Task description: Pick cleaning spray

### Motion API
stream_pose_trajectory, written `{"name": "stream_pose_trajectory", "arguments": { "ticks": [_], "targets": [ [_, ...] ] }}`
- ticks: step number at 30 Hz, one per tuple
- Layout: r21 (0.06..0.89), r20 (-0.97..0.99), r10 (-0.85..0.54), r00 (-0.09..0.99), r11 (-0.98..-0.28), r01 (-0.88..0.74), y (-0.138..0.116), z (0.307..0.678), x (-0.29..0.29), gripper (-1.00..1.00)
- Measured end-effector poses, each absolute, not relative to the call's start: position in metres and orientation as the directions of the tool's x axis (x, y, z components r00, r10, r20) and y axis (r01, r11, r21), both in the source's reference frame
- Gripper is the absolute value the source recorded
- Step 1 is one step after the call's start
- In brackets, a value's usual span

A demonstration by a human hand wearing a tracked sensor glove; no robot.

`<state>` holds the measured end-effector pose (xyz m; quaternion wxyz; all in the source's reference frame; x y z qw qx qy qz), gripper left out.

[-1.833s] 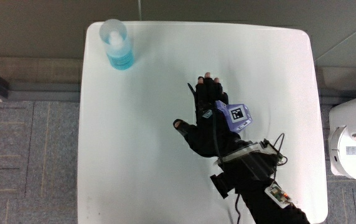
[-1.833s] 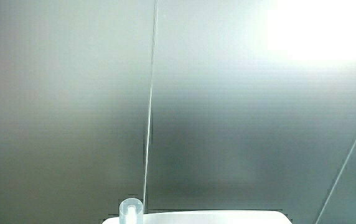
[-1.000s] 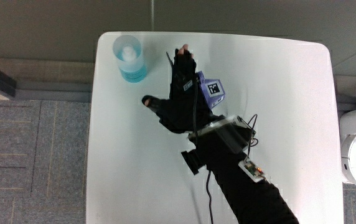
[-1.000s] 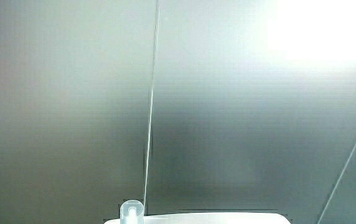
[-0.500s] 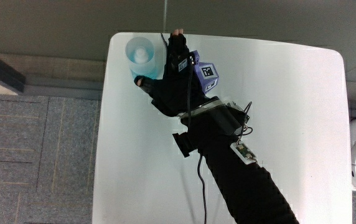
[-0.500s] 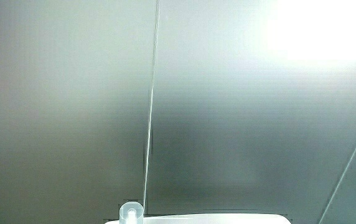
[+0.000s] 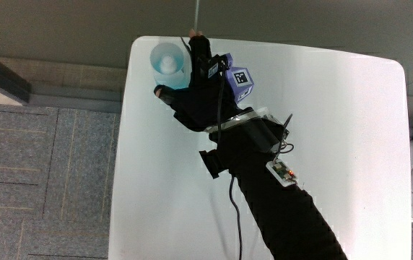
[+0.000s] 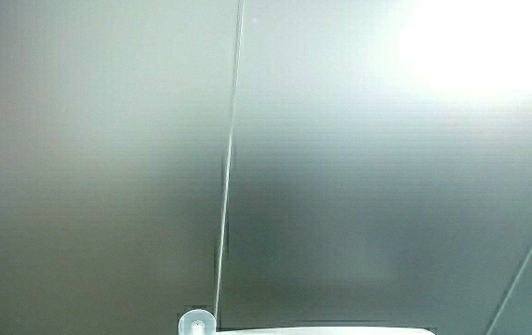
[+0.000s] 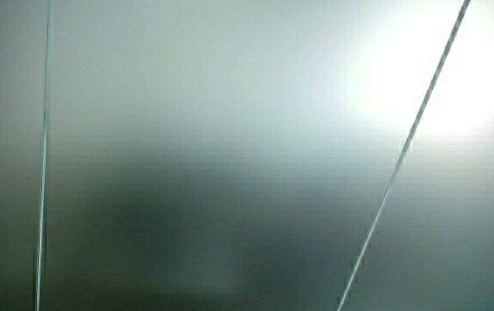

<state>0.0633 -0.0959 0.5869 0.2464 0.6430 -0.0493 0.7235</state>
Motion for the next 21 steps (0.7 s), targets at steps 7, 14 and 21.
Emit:
{"name": "stream_pose_trajectory", "arguments": {
  "ticks": [7, 14, 21],
  "targets": [
    [0.209, 0.969, 0.243, -0.050, -0.908, -0.362, -0.098, 0.573, 0.059, 0.57],
    [0.216, 0.968, 0.245, -0.060, -0.926, -0.309, -0.096, 0.574, 0.062, 0.90],
    [0.069, 0.995, 0.085, -0.047, -0.960, -0.270, -0.108, 0.628, 0.068, 1.00]
  ]
}}
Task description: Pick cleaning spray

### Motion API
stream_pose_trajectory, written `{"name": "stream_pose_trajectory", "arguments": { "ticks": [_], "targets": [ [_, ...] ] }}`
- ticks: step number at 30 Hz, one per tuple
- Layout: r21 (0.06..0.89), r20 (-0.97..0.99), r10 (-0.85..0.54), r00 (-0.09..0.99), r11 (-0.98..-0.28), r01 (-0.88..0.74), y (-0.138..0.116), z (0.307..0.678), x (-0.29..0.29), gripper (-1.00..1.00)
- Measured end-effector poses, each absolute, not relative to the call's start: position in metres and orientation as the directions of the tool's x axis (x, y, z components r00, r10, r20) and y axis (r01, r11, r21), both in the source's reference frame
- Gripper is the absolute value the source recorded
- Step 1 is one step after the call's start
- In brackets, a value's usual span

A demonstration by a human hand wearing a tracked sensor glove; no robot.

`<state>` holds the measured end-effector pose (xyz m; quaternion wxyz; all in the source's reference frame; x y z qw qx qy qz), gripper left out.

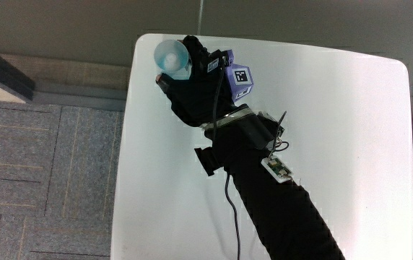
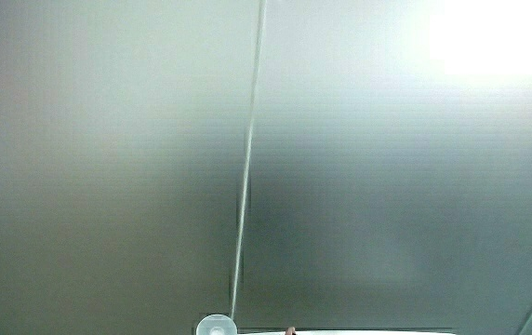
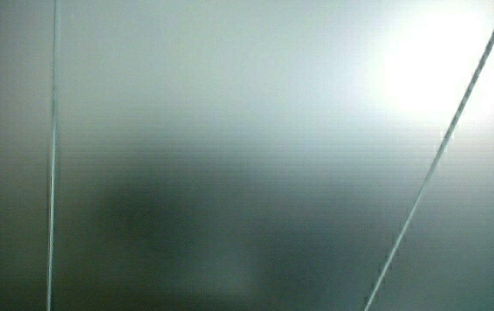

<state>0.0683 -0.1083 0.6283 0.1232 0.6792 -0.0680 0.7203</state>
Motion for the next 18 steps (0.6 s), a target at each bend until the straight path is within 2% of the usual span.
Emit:
{"name": "stream_pose_trajectory", "arguments": {
  "ticks": [1, 7, 8, 17, 18],
  "targets": [
    [0.229, 0.961, 0.263, -0.082, -0.929, -0.290, -0.095, 0.577, 0.063, 1.00],
    [0.255, 0.940, 0.303, -0.154, -0.929, -0.270, -0.094, 0.585, 0.069, 1.00],
    [0.257, 0.945, 0.298, -0.135, -0.931, -0.259, -0.095, 0.589, 0.071, 1.00],
    [0.203, 0.949, 0.258, -0.181, -0.940, -0.275, -0.093, 0.582, 0.073, 1.00],
    [0.208, 0.953, 0.258, -0.160, -0.939, -0.274, -0.093, 0.579, 0.075, 1.00]
  ]
}}
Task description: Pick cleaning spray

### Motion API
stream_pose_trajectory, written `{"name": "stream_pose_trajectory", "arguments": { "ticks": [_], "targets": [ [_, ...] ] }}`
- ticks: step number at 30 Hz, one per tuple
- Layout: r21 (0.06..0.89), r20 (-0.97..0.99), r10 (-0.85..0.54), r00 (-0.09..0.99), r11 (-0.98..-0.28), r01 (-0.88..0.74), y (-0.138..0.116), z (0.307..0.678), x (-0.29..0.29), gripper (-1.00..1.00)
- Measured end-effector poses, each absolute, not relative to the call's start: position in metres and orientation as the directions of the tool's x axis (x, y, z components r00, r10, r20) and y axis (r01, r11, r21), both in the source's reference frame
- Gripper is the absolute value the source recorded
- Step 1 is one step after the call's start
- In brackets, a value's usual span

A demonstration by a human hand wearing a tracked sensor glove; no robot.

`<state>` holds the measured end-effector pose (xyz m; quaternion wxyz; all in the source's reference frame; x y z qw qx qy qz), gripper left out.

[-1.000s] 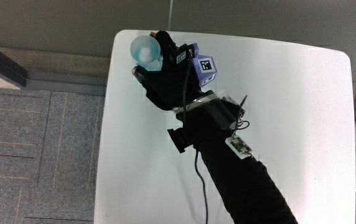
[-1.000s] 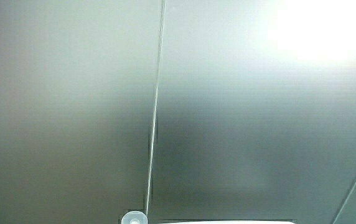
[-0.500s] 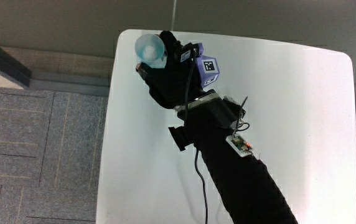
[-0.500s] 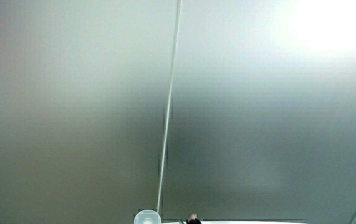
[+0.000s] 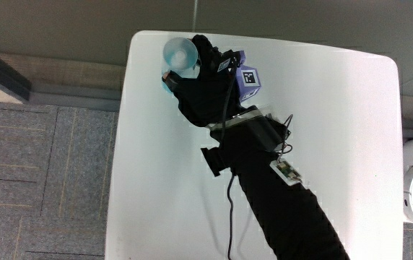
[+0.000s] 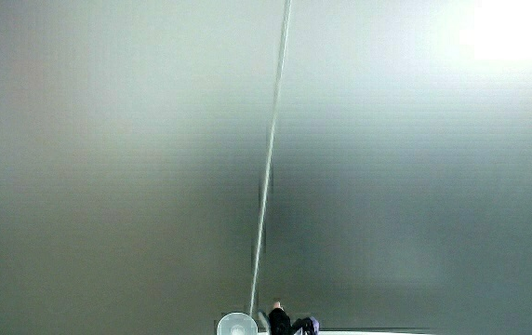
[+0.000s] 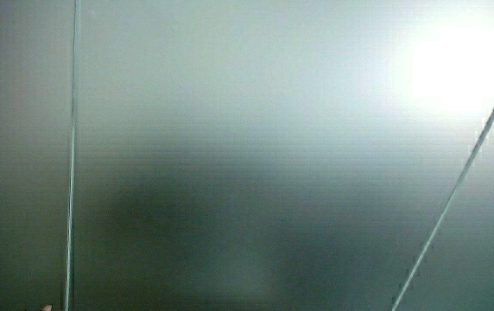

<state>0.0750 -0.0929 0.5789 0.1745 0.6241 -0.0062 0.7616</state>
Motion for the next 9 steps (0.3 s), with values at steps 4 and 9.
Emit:
{"name": "stream_pose_trajectory", "arguments": {
  "ticks": [4, 9],
  "targets": [
    [0.174, 0.957, 0.228, -0.178, -0.946, -0.274, -0.092, 0.569, 0.080, 1.00],
    [0.147, 0.961, 0.200, -0.188, -0.953, -0.265, -0.090, 0.553, 0.090, 1.00]
  ]
}}
